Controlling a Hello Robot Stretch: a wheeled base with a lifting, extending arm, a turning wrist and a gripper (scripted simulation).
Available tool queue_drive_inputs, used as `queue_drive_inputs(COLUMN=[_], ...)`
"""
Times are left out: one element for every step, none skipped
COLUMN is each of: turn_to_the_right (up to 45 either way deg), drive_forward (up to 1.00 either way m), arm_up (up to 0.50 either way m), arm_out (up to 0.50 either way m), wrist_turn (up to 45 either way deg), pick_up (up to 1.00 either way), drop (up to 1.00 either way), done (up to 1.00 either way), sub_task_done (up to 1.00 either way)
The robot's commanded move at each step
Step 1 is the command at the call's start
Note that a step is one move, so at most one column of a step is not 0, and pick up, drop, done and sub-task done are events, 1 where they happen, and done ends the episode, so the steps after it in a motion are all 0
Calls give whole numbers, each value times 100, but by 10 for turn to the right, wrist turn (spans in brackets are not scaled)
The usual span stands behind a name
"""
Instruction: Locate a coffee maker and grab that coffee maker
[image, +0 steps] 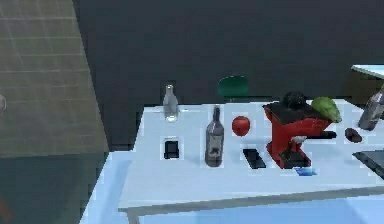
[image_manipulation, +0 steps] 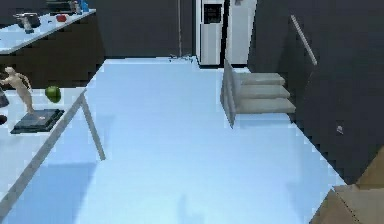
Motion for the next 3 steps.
queue_drive_inputs(turn_to_the_right=[0, -390, 0], drive_forward=[35, 0, 0], arm_up=[0, 0, 50], arm_out=[0, 0, 0], wrist_turn=[0, 0, 0], pick_up=[0, 0, 0], drop=[0, 0, 0], done=[0, 0, 0], sub_task_done=[0, 0, 0])
